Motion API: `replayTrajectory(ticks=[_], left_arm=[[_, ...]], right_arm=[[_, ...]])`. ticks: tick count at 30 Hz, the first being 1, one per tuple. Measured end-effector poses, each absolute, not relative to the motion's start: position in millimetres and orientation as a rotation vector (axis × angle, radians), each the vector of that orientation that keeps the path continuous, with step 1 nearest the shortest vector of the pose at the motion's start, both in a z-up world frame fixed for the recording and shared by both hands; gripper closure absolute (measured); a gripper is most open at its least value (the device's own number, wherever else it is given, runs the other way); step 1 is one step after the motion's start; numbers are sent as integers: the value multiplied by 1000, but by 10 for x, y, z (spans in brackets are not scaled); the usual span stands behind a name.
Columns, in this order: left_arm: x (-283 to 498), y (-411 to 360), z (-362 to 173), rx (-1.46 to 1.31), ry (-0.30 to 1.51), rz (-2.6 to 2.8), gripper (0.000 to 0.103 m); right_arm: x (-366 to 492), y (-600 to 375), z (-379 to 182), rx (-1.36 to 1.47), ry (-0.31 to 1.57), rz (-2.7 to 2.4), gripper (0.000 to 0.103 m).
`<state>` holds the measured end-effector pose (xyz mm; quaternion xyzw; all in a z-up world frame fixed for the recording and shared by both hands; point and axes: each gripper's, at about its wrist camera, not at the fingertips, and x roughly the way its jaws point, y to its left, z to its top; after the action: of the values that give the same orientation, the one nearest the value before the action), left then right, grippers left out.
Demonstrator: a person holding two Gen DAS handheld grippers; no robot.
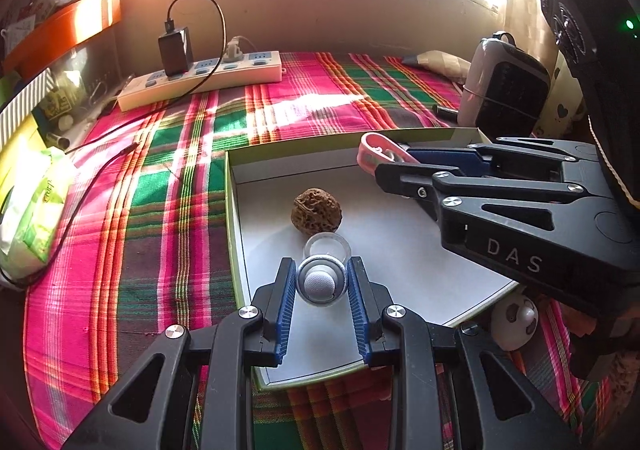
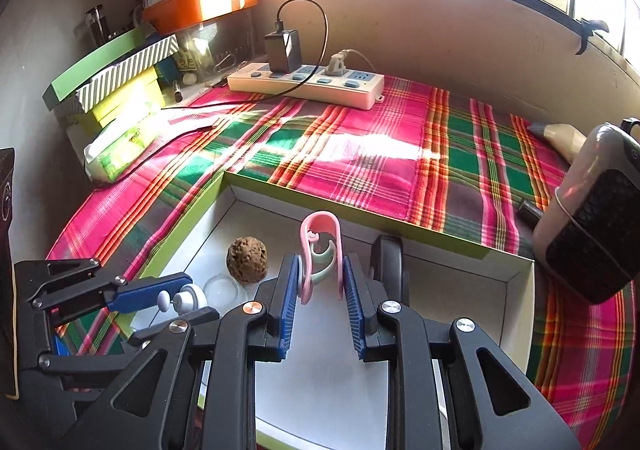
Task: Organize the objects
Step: 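Carry the white knob with the left tool while the right tool carries the pink clip into the box, then open the left tool to set the knob in the box while the right tool releases the pink clip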
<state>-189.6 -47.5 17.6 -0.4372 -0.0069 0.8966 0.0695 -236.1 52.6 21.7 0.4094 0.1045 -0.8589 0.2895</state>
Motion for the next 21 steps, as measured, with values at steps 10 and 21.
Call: replayTrajectory(ticks=[10,21], left_arm=[[-1925,-453,138,-1331,-6,2688,79],[-1947,-434,134,-1335,-2,2685,79]], right_arm=[[-2468,397,112,1125,318,-2261,79],[-2519,341,45,1148,324,-2252,79]])
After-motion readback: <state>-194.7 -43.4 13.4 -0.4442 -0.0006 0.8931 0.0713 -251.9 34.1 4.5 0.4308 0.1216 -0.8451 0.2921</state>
